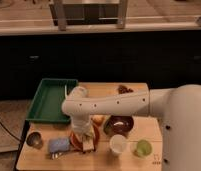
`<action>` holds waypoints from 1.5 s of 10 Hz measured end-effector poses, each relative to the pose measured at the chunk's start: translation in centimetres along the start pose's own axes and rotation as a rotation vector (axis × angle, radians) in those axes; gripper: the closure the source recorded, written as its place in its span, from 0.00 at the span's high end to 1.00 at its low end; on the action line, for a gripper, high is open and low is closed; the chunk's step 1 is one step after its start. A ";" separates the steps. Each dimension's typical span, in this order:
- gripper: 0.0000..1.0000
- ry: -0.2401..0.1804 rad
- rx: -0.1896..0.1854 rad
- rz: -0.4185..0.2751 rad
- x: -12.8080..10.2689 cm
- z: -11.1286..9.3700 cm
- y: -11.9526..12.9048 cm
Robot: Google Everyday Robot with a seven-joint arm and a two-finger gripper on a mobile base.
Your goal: Wipe red bowl with eraser
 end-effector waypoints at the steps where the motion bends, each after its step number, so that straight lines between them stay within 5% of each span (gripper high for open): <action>1: 0.00 0.000 -0.001 0.018 0.1 0.0 0.8; 6: 0.00 0.027 0.022 0.066 4.0 -1.9 2.2; 11: 0.00 0.032 0.059 -0.020 5.8 -3.7 -2.9; 15: 0.00 0.033 0.065 -0.030 5.8 -3.9 -3.0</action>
